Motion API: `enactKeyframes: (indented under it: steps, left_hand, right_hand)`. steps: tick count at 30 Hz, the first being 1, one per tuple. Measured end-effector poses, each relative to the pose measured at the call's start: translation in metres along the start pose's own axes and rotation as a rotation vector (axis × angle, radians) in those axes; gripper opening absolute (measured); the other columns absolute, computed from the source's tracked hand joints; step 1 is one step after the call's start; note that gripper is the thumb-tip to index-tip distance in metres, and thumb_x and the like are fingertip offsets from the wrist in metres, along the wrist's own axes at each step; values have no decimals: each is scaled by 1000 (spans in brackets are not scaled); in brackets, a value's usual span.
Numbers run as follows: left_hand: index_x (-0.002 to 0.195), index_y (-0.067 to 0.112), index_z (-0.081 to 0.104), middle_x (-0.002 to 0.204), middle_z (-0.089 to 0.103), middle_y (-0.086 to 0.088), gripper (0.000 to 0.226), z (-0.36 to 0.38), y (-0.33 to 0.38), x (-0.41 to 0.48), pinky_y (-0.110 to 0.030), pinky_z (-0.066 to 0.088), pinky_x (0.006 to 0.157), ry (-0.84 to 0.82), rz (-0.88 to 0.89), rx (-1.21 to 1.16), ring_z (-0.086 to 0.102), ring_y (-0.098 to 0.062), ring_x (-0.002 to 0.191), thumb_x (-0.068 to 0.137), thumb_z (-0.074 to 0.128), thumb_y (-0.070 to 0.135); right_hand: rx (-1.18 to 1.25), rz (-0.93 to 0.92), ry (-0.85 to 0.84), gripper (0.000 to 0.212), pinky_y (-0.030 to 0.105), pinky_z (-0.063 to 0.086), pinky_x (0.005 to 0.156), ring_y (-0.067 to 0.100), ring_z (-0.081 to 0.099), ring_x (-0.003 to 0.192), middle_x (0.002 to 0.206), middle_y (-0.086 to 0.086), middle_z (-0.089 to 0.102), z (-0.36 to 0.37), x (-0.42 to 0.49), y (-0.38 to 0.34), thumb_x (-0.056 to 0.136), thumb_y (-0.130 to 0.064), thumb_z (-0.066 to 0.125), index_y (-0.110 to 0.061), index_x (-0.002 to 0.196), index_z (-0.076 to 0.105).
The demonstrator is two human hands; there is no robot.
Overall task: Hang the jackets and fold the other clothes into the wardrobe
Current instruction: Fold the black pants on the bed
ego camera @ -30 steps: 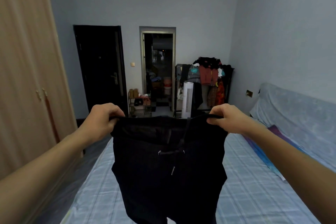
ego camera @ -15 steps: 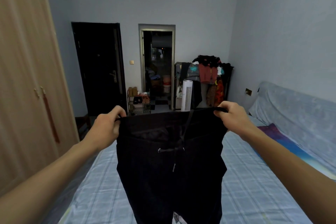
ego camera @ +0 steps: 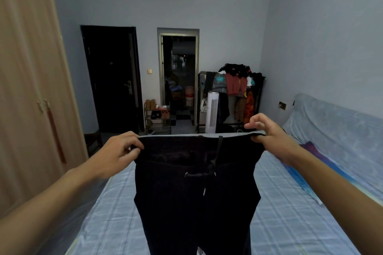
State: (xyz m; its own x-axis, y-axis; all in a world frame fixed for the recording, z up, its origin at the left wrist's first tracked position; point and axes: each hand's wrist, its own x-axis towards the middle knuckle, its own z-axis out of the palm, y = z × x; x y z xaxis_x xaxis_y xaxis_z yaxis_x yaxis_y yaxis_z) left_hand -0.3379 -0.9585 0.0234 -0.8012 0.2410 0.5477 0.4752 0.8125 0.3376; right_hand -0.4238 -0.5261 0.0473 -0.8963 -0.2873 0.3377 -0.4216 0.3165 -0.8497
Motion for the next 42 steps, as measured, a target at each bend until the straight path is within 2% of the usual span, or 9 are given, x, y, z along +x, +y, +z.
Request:
enactKeyframes:
  steps: [3,9,15,19,23,26,30,35,42]
  left_hand:
    - [106,31,65,115,54,22,44,-7,-4,-3,-19,50,83,-115,-48,53,59,-1,100,70,85,48]
    - [74,35,66,97,63,8,32,-17,-13,-6,-13,48,73,-88,79,122,65,-3,80,76,84,8]
    - [76,13,69,92,64,3,19,-14,-17,-13,-9,45,71,20,65,72,65,-6,80,79,77,-4]
    - [80,15,66,77,65,8,20,-17,-17,-11,-8,41,67,40,49,49,63,-2,72,84,73,-4]
    - [76,24,62,68,63,6,24,-15,-13,-11,-19,43,58,19,42,48,59,-7,59,85,71,3]
    - [70,28,58,64,60,4,12,-14,-7,-15,-23,42,55,23,92,4,54,-8,56,76,68,26]
    - [67,30,46,62,54,6,49,-11,-9,-21,-23,39,54,-32,129,69,48,-8,55,61,95,31]
    - [67,23,39,62,47,8,50,-7,-17,-29,-16,37,50,98,170,101,47,-5,53,72,87,8]
    - [73,24,39,64,47,7,48,-25,-36,-35,-22,37,54,187,170,128,42,-7,56,76,82,3]
  right_hand:
    - [24,-129,-114,36,40,59,79,25,67,105,134,-7,59,0,-7,-2,92,14,49,-21,88,55]
    - [-156,-251,-254,46,26,49,95,11,63,115,120,-9,69,1,-11,-6,90,16,50,-16,66,73]
    - [-266,-188,-285,26,32,55,85,16,66,107,117,-18,67,0,-13,7,87,-9,71,-30,101,78]
    - [-185,-12,-446,75,23,51,95,8,63,115,125,-18,59,-1,-19,17,59,-38,94,-26,126,64]
    - [-396,-163,-289,52,28,55,92,14,67,103,117,-7,60,8,-17,20,67,-13,89,-16,114,68]
    - [-537,-305,-126,32,34,58,80,15,68,87,105,-2,66,11,-16,20,70,-17,88,-12,98,74]
    - [-644,-497,55,13,33,55,67,14,65,71,84,2,68,13,-15,16,75,-17,85,-10,81,76]
    - [-660,-465,-78,15,19,49,65,2,62,70,87,-5,66,15,-12,11,74,-24,85,-15,82,76]
    - [-596,-430,-78,30,28,58,65,7,65,69,84,-5,66,42,-20,7,73,-6,85,-30,79,69]
